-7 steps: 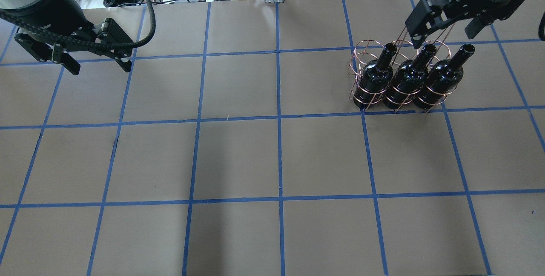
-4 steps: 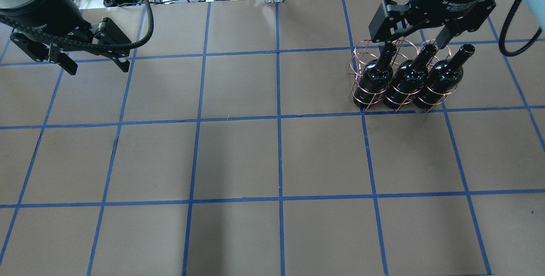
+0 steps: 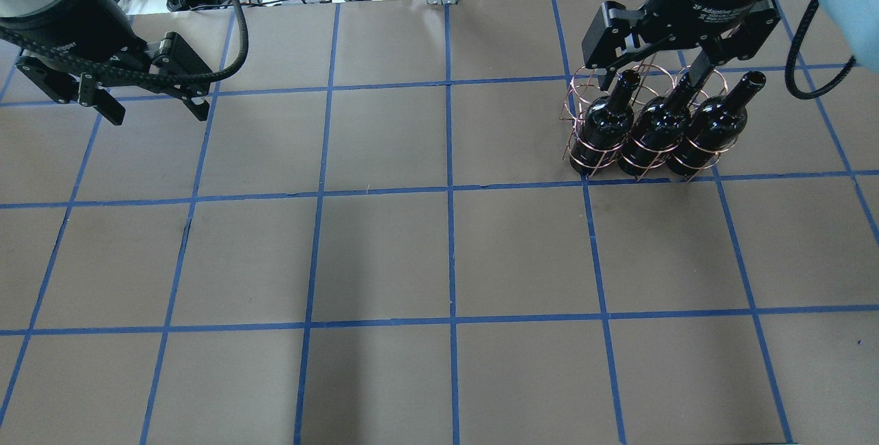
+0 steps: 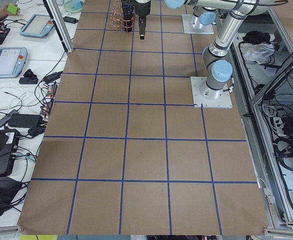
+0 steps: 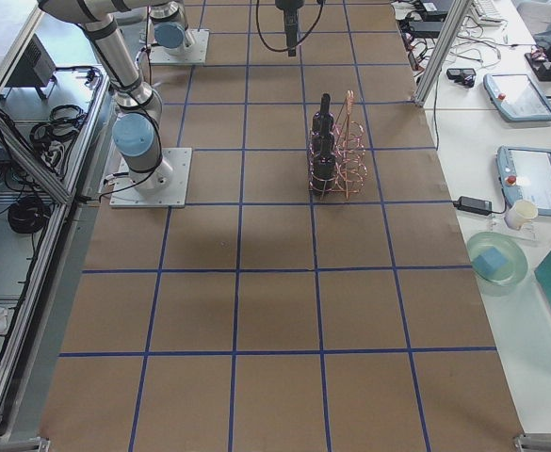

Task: Place wine into wine basket
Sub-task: 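Open the right gripper and raise it off the bottle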

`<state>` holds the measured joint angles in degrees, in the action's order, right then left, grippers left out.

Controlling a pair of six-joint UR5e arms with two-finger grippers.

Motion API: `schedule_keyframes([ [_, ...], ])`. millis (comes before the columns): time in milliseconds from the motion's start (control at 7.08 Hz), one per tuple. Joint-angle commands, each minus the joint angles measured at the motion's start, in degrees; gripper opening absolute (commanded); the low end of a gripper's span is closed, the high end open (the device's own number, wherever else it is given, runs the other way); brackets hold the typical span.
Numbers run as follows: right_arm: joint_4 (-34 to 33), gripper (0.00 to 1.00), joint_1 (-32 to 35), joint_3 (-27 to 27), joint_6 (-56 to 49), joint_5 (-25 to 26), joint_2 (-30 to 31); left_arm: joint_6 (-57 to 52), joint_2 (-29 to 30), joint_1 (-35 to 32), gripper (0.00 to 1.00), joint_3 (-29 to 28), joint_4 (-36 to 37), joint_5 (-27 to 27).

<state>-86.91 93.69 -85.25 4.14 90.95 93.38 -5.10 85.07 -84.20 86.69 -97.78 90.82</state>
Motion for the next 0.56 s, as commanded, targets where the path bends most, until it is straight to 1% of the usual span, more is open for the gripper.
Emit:
schedule_keyframes([
  [0, 0.7, 1.00, 0.0, 0.0, 0.3, 0.1, 0.2, 0.0, 0.0, 0.0, 1.00, 0.1, -0.1, -0.2],
  [424, 1.1, 1.00, 0.0, 0.0, 0.2, 0.6, 0.4, 0.0, 0.1, 0.0, 1.00, 0.1, 0.0, -0.2],
])
